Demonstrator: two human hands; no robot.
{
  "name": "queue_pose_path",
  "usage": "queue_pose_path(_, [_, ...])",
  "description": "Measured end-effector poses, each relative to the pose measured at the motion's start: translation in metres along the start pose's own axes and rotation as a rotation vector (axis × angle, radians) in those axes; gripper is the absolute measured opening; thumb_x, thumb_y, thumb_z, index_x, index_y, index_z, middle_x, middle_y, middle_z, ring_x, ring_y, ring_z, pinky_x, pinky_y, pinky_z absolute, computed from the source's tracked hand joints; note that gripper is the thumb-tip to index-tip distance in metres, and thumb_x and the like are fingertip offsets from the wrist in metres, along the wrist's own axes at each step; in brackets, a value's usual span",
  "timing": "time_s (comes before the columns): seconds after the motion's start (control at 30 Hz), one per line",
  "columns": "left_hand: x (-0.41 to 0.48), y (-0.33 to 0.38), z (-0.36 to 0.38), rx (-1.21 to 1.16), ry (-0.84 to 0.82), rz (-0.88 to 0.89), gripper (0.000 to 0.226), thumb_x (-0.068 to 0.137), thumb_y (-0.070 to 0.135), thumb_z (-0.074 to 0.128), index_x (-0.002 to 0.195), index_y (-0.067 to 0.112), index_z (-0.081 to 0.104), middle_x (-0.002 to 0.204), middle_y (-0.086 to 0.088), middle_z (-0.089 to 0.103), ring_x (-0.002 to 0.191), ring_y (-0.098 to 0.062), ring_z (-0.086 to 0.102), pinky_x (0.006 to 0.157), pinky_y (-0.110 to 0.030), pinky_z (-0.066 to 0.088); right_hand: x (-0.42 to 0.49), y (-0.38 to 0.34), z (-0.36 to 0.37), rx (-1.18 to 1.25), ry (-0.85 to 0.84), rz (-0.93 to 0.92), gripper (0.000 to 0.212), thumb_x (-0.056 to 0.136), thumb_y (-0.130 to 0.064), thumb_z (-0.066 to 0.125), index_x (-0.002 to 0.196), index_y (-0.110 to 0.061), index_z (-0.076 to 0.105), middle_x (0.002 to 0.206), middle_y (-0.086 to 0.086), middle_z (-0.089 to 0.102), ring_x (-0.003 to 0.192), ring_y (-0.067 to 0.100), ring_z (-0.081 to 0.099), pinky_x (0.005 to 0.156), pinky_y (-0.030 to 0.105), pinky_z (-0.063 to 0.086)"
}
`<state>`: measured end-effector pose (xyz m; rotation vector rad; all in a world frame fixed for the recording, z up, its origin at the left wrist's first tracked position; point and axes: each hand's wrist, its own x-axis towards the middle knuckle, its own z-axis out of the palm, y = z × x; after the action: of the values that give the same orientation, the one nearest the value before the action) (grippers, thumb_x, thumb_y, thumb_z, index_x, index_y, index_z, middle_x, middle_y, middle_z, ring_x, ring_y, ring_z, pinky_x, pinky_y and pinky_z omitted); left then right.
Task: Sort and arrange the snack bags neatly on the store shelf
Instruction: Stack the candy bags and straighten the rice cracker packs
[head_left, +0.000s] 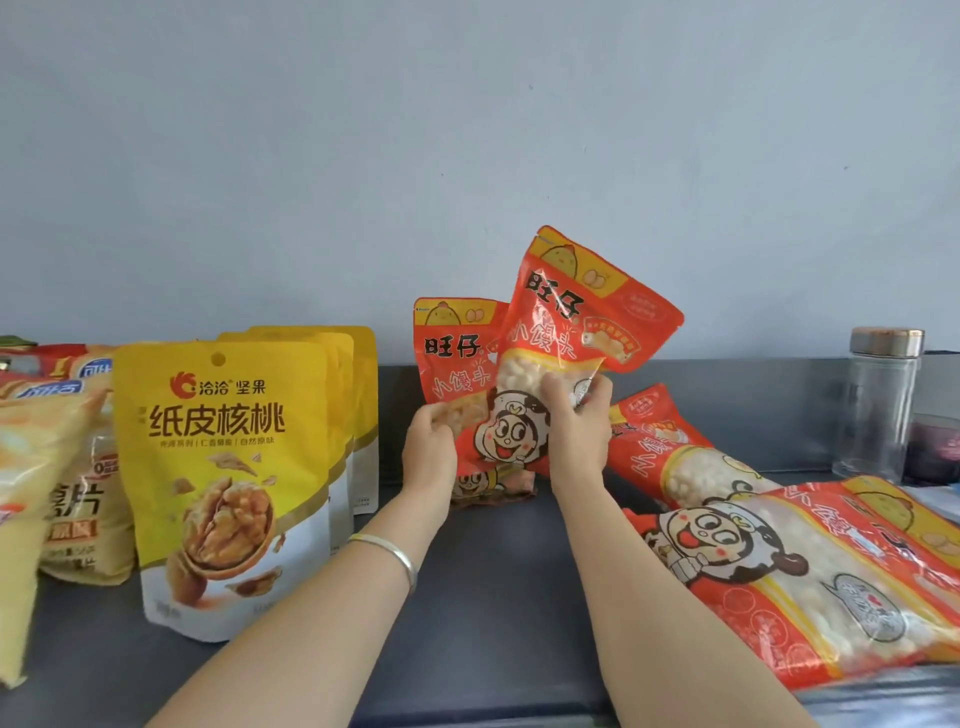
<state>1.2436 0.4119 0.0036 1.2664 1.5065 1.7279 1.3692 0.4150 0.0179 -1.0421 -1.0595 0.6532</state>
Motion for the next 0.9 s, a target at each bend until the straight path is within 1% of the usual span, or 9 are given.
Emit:
queue_pose_path(0.1, [-0.011, -0.006, -0.009, -0.125, -0.021, -0.004, 0.028, 0.1, 0.03, 0.034, 0.114, 0.018, 0.056, 0.113, -0.008, 0.063, 0.102, -0.023, 0.06, 0.093, -0.046, 0.05, -0.005, 0.002, 0.009, -0.17, -0.223, -0.025, 0.038, 0.072, -0.053, 0.046, 0.104, -0.032, 0.049, 0.095, -0.005, 0.065, 0.095, 0.024, 0.062, 0.088, 0.049, 0.049])
queue_pose_path(0.23, [-0.02, -0.01, -0.011, -0.15, -0.198, -0.047, 0.046, 0.097, 0.049, 0.037, 0.133, 0.021, 0.04, 0.121, -0.003, 0.059, 0.11, -0.021, 0.058, 0.095, -0.039, 0.048, -0.01, 0.009, 0.018, -0.203, -0.43, 0.102, 0.054, 0.076, -0.057, 0.054, 0.124, -0.032, 0.049, 0.122, 0.002, 0.062, 0.109, 0.024, 0.058, 0.098, 0.045, 0.046])
queue_pose_path(0.3, [-0.021, -0.011, -0.009, -0.144, -0.247, 0.0, 0.057, 0.094, 0.048, 0.044, 0.143, 0.025, 0.028, 0.129, -0.001, 0.054, 0.116, -0.02, 0.055, 0.099, -0.039, 0.046, -0.007, 0.01, 0.015, -0.132, -0.406, 0.164, 0.064, 0.082, -0.062, 0.057, 0.133, -0.025, 0.043, 0.125, 0.0, 0.056, 0.111, 0.021, 0.055, 0.093, 0.039, 0.046])
queue_pose_path(0.37, [-0.022, -0.01, -0.008, -0.143, -0.271, 0.07, 0.068, 0.089, 0.047, 0.054, 0.146, 0.03, 0.021, 0.131, 0.003, 0.051, 0.118, -0.017, 0.053, 0.101, -0.039, 0.044, -0.005, 0.011, 0.012, -0.104, -0.351, 0.219, 0.081, 0.081, -0.07, 0.053, 0.142, -0.021, 0.033, 0.133, 0.003, 0.051, 0.12, 0.024, 0.051, 0.097, 0.043, 0.044])
queue_pose_path(0.47, [-0.019, -0.013, -0.007, -0.118, -0.234, 0.136, 0.061, 0.088, 0.043, 0.057, 0.141, 0.028, 0.03, 0.126, 0.005, 0.056, 0.113, -0.013, 0.056, 0.095, -0.034, 0.046, -0.003, 0.013, 0.012, -0.121, -0.281, 0.182, 0.09, 0.077, -0.078, 0.047, 0.146, -0.023, 0.029, 0.143, 0.004, 0.047, 0.129, 0.028, 0.047, 0.107, 0.049, 0.039])
queue_pose_path(0.57, [-0.014, -0.021, -0.006, -0.081, -0.157, 0.135, 0.05, 0.092, 0.043, 0.052, 0.135, 0.028, 0.033, 0.122, 0.002, 0.058, 0.106, -0.016, 0.059, 0.095, -0.04, 0.049, -0.001, 0.015, 0.011, -0.012, -0.238, 0.142, 0.08, 0.081, -0.075, 0.045, 0.142, -0.023, 0.041, 0.141, -0.002, 0.05, 0.127, 0.023, 0.05, 0.107, 0.046, 0.04])
queue_pose_path(0.63, [-0.013, -0.025, -0.005, -0.048, -0.131, 0.134, 0.057, 0.087, 0.054, 0.051, 0.135, 0.032, 0.03, 0.121, 0.003, 0.058, 0.106, -0.017, 0.06, 0.096, -0.047, 0.049, 0.004, 0.015, 0.012, 0.123, -0.198, 0.133, 0.052, 0.089, -0.065, 0.044, 0.119, -0.026, 0.06, 0.12, -0.003, 0.066, 0.11, 0.018, 0.062, 0.1, 0.044, 0.048])
queue_pose_path(0.7, [-0.014, -0.024, -0.005, -0.041, -0.136, 0.155, 0.07, 0.078, 0.061, 0.05, 0.138, 0.038, 0.024, 0.121, 0.009, 0.055, 0.11, -0.016, 0.058, 0.096, -0.047, 0.048, 0.007, 0.014, 0.011, 0.141, -0.126, 0.122, 0.033, 0.098, -0.049, 0.041, 0.094, -0.028, 0.066, 0.099, -0.002, 0.072, 0.095, 0.017, 0.068, 0.091, 0.042, 0.054])
queue_pose_path(0.9, [-0.023, -0.013, 0.001, 0.176, -0.274, 0.332, 0.118, 0.072, 0.048, 0.074, 0.139, 0.047, -0.024, 0.15, 0.008, 0.025, 0.133, -0.012, 0.035, 0.102, -0.039, 0.039, 0.013, 0.006, 0.006, 0.312, -0.068, 0.238, 0.032, 0.102, -0.031, 0.041, 0.086, -0.017, 0.064, 0.086, 0.005, 0.07, 0.085, 0.023, 0.068, 0.076, 0.036, 0.055])
